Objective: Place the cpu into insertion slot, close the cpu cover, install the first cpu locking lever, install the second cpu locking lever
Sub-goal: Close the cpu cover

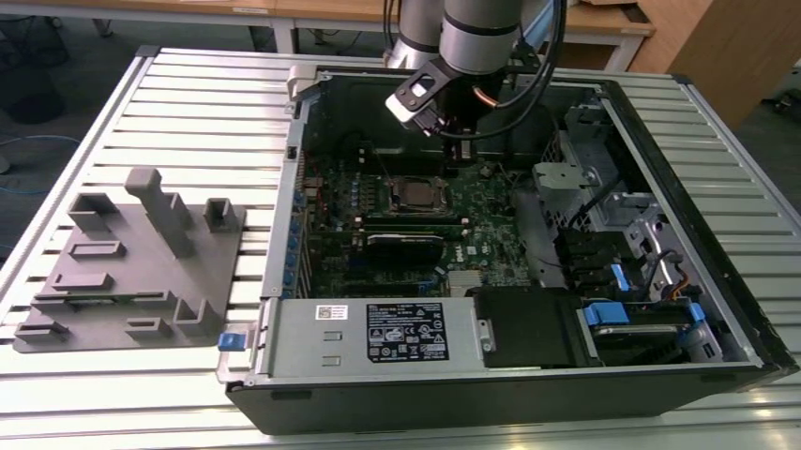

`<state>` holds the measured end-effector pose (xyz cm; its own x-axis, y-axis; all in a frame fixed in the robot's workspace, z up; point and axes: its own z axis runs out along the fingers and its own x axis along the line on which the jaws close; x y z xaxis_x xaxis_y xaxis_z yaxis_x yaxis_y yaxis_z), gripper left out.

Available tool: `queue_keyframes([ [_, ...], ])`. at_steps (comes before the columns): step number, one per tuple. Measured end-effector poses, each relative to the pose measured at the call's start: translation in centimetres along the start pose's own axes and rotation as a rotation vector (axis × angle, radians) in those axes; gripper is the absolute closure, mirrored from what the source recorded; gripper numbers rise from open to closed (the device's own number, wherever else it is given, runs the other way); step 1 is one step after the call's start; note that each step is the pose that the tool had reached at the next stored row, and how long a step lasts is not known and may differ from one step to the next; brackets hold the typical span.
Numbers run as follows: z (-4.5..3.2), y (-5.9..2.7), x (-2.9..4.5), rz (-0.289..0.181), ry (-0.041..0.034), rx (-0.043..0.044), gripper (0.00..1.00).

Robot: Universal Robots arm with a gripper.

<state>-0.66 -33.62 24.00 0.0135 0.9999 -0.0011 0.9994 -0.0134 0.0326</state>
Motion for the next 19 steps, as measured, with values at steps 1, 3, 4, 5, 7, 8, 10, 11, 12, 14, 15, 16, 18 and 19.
queue_keyframes([
  [1, 0.00, -0.01, 0.00, 0.000, 0.0001, 0.0000, 0.89],
  [3, -0.01, -0.32, 0.00, 0.000, 0.0000, 0.0000, 0.89],
  [4, -0.01, -0.33, 0.00, 0.000, 0.0001, 0.0000, 0.89],
  [5, -0.01, -0.33, 0.00, 0.000, 0.0000, 0.0000, 0.89],
  [7, -0.01, -0.33, 0.00, 0.000, 0.0001, 0.0000, 0.89],
  [8, -0.01, -0.33, 0.00, 0.000, 0.0000, 0.0000, 0.89],
  [10, -0.01, -0.33, 0.00, 0.000, 0.0000, 0.0000, 0.89],
  [11, -0.01, -0.35, 0.00, 0.000, 0.0000, 0.0000, 0.89],
  [12, 0.00, -0.38, 0.00, 0.000, 0.0002, 0.0000, 0.89],
  [14, 0.00, -0.55, -0.01, 0.000, 0.0000, 0.0001, 0.89],
  [15, 0.02, -0.65, -0.01, 0.000, 0.0000, 0.0000, 0.89],
  [16, 0.03, -0.76, -0.01, 0.000, 0.0000, 0.0000, 0.89],
  [18, 0.08, -1.05, -0.01, 0.000, 0.0001, 0.0000, 0.89],
  [19, 0.12, -1.20, -0.01, 0.000, 0.0001, -0.0001, 0.89],
])
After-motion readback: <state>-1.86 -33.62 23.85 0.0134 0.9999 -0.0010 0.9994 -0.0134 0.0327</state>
